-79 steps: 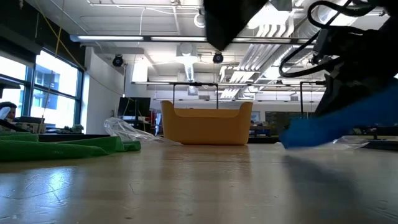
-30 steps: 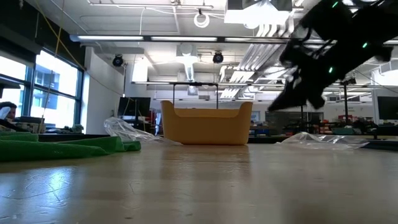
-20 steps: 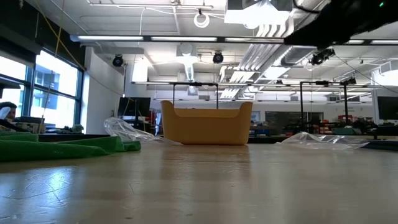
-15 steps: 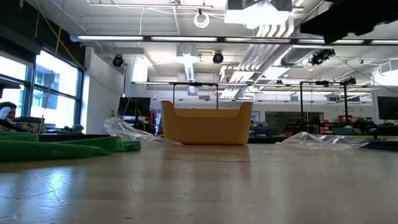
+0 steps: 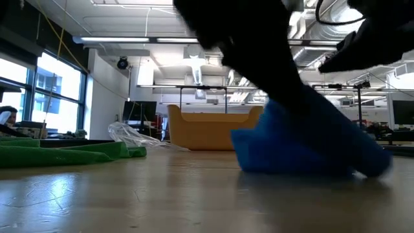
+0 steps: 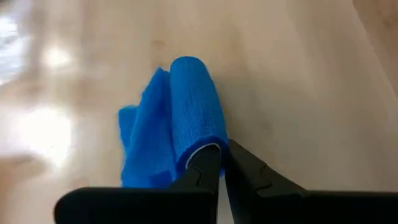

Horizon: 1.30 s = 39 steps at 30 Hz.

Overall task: Roll bandage
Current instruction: Roll the blue bandage

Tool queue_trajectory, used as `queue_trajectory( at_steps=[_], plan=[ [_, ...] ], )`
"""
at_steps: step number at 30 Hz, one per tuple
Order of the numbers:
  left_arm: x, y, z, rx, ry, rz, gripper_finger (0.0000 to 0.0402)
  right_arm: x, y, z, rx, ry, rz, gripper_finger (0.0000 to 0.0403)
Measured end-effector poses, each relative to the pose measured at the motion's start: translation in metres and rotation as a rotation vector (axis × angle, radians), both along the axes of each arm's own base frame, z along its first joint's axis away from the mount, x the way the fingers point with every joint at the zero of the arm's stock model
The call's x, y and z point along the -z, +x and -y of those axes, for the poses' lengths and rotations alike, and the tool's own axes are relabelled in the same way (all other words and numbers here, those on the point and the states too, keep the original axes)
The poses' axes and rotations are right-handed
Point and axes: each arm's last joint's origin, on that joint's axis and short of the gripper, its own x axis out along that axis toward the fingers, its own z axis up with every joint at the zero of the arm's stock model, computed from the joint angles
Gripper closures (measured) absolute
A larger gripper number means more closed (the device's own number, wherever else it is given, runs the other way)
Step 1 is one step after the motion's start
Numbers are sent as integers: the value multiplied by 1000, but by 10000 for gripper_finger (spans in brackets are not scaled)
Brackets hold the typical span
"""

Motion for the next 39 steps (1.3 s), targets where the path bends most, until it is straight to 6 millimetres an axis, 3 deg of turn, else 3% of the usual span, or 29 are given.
queue_trajectory(
  at_steps=[4,8,14,19,26,31,33,39],
  plan=[
    [34,11,15,34,-32,49,394,17,11,3,-7,73,-93,380],
    [55,12,25,38,-61,52,394,34,27,1,-100,161,-153,329],
    [57,8,32,25,-96,52,395,61,50,-3,-207,268,-195,249],
    [57,8,34,32,-111,63,395,74,68,-14,-304,293,-295,230],
    [56,9,34,22,-127,66,395,79,81,-21,-375,304,-358,255],
    [57,8,35,22,-129,68,395,80,80,-19,-329,258,-403,348],
    [56,9,36,19,-163,72,395,81,80,-18,-296,232,-396,387],
    [49,12,52,122,-418,94,395,84,82,3,-33,165,-398,399]
  ],
)
